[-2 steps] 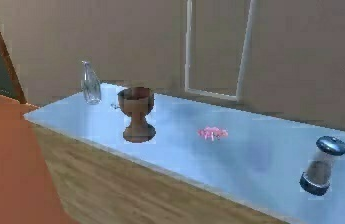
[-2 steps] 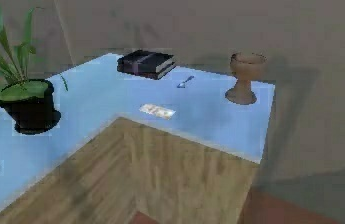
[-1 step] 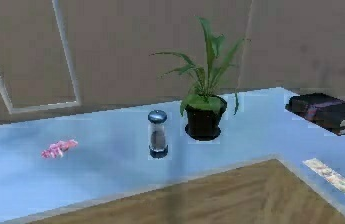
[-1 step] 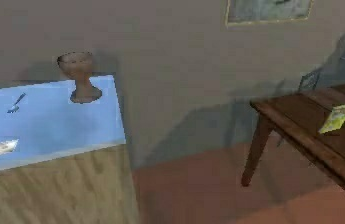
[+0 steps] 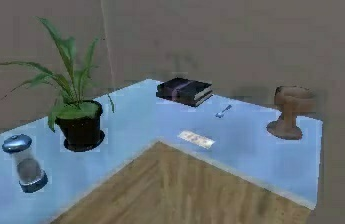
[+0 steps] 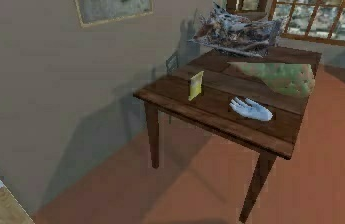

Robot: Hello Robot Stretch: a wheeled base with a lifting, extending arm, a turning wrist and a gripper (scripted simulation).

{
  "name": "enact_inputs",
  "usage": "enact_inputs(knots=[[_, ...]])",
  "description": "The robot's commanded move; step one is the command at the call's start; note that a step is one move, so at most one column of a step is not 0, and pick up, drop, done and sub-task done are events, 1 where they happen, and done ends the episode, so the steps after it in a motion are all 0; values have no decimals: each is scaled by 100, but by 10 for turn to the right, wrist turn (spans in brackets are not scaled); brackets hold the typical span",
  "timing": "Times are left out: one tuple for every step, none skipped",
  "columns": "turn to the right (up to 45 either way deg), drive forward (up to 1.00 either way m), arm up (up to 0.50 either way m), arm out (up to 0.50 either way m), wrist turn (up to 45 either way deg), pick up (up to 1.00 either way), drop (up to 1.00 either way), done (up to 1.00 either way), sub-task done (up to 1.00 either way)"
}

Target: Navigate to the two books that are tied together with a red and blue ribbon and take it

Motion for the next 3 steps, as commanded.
enact_inputs(knots=[[0,35,0,0,0,0,0,0,0],[-450,0,0,0,0,0,0,0,0],[-360,0,0,0,0,0,0,0,0]])
